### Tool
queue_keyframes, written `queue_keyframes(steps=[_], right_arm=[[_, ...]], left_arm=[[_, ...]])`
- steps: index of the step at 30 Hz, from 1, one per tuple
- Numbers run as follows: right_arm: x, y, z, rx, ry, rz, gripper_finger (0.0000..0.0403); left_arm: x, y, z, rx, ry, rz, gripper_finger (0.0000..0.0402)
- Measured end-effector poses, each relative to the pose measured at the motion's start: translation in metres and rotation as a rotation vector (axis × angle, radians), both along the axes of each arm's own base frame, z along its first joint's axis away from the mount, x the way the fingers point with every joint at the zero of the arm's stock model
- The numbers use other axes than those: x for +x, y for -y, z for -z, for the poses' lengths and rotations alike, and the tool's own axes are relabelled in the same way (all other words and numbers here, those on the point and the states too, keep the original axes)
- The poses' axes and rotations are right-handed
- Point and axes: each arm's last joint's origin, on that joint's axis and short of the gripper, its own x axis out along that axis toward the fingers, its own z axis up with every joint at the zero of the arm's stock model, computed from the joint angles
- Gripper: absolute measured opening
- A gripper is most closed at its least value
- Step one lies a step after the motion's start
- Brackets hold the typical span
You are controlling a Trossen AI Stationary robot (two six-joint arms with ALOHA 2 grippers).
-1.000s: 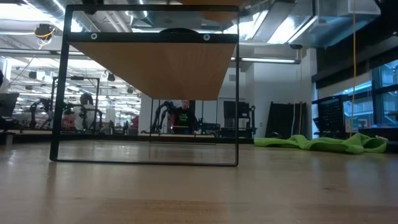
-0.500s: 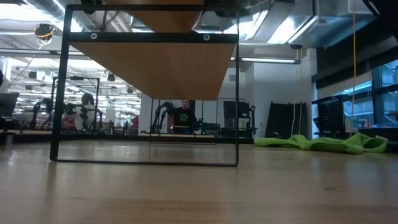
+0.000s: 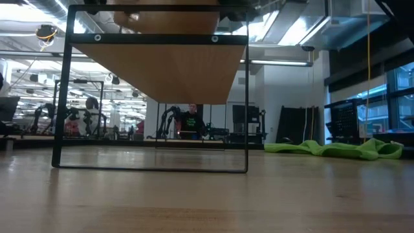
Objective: Stack small to large cups/mugs on shelf
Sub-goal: Put the brown mug on the shelf
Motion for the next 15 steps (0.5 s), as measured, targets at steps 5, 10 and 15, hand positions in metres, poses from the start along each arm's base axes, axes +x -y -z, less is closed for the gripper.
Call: queue_keyframes(steps=[5,10,15], right_arm=[[-0.0008,0.0001,0.0003,0.0,-0.008,0.003,0.0067],[-0.0002,-0.001,-0.0002,0.002,0.001,0.004,0.0043],[0.0014,-0.0061,-0.0011,0.015,0.027,0.011,0.0038]], left_arm=[[0.0,0.0,0.0,-0.001,0.0,0.0,0.0063],[0.0,0.0,0.0,-0.001,0.0,0.0,0.0063],[0.0,0.0,0.0,-0.001,0.0,0.0,0.0063]])
